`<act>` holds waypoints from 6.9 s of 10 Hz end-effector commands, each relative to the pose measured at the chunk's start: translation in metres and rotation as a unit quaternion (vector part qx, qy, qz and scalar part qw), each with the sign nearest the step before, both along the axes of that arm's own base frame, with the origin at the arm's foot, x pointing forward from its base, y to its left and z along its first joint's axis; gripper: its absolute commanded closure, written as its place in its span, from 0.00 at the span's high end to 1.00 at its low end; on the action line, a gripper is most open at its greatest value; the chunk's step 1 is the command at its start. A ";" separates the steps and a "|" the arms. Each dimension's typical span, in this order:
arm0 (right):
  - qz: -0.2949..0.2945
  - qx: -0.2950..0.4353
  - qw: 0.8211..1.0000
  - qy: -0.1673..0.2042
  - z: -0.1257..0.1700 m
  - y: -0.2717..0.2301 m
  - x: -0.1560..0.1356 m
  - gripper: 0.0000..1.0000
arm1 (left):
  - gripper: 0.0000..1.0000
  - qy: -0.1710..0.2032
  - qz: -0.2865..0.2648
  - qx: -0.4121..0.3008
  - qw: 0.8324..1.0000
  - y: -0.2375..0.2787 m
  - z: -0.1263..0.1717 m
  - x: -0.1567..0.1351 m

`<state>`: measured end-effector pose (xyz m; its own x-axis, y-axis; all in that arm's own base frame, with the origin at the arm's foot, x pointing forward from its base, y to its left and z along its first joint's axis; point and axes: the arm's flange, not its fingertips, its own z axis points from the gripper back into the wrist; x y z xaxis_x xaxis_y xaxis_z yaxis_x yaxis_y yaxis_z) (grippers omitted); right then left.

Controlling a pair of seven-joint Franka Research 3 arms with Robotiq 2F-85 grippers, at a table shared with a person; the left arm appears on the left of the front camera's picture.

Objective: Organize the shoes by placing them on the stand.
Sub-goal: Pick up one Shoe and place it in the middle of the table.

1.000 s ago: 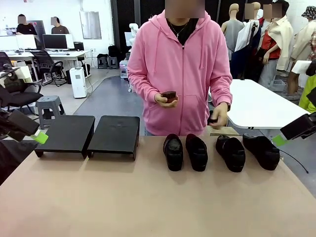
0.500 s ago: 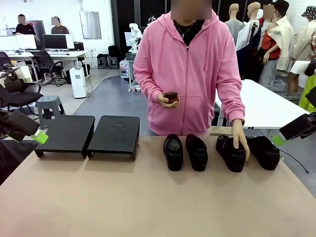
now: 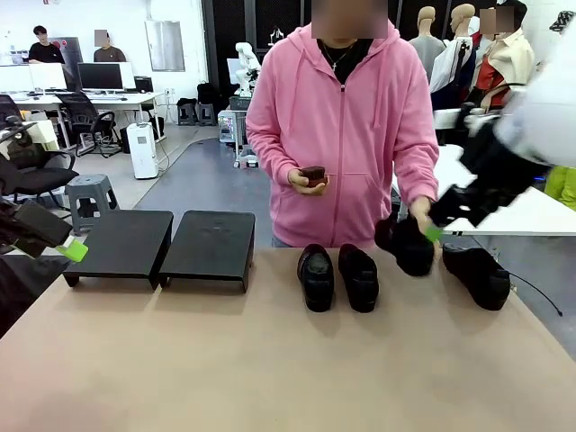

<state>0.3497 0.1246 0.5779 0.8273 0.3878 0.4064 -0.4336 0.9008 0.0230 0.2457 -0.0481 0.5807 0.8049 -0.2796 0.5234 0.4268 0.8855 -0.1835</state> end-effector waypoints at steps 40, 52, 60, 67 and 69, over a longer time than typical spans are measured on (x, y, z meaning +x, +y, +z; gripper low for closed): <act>-0.054 0.174 0.982 0.038 0.098 -0.277 -0.151 1.00 | 1.00 -0.003 -0.002 -0.009 1.000 -0.001 0.001 0.002; -0.003 0.015 0.999 0.043 -0.015 0.058 0.170 1.00 | 1.00 -0.003 -0.002 -0.009 1.000 -0.001 0.001 0.002; -0.052 0.018 0.997 0.061 -0.092 0.145 0.229 1.00 | 1.00 -0.003 -0.002 -0.009 1.000 -0.001 0.001 0.002; -0.195 -0.018 0.965 0.174 -0.192 0.159 0.273 1.00 | 1.00 -0.003 -0.002 -0.009 1.000 -0.001 0.001 0.002; -0.217 -0.023 0.958 0.189 -0.200 0.156 0.278 1.00 | 1.00 -0.003 -0.002 -0.009 1.000 -0.001 0.001 0.002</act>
<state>0.6201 0.2757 0.3760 0.9982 0.0306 0.0506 -0.0347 0.9961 0.0816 0.2476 -0.0487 0.5824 0.8054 -0.2798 0.5225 0.4263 0.8860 -0.1827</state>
